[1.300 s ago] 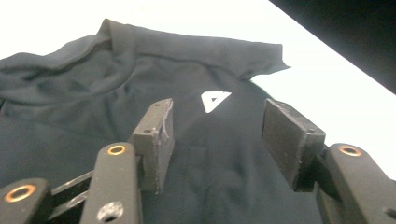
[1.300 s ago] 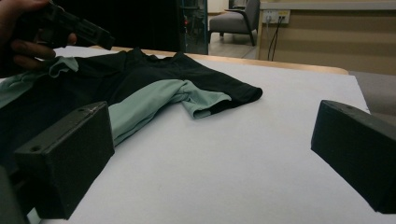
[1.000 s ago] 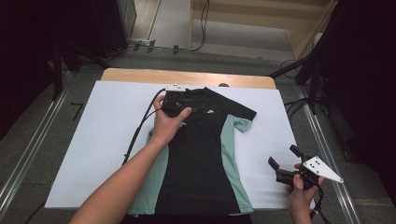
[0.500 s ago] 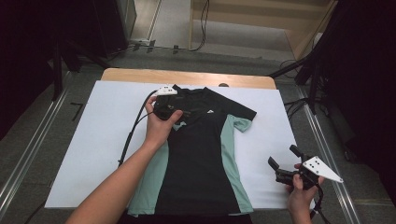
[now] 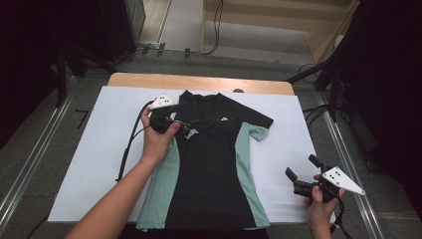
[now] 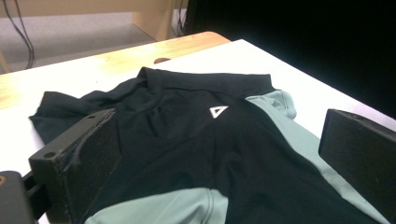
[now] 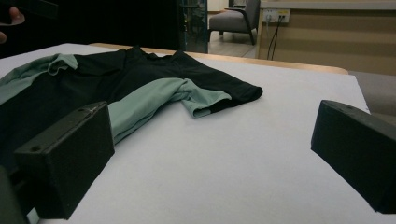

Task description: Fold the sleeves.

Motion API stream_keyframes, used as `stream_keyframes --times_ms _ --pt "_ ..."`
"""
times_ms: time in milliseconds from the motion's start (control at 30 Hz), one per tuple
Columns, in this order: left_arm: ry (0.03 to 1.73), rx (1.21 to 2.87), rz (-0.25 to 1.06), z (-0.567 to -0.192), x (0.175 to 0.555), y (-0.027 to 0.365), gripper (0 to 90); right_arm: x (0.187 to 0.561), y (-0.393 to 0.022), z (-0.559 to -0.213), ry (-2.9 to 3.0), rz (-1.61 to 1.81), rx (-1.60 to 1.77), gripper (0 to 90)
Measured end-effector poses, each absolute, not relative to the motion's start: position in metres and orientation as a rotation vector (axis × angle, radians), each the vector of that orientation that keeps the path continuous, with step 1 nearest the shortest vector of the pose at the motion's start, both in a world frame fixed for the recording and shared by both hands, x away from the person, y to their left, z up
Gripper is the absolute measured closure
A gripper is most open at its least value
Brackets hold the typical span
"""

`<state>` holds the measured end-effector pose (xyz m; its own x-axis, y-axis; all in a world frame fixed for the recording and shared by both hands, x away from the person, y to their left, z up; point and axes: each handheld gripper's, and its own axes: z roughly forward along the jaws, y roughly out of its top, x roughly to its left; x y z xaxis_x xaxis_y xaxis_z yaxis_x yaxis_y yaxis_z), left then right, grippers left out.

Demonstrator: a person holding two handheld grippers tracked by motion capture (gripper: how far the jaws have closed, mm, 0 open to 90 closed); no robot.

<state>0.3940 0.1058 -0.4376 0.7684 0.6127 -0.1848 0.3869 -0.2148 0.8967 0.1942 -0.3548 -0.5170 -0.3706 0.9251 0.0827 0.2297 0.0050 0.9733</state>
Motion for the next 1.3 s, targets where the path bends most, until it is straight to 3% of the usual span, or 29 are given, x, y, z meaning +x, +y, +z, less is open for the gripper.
stream_keyframes --times_ms 1300 --pt "0.803 1.818 0.376 -0.454 0.338 0.187 0.0 0.194 -0.353 -0.517 1.657 1.394 1.208 0.0"
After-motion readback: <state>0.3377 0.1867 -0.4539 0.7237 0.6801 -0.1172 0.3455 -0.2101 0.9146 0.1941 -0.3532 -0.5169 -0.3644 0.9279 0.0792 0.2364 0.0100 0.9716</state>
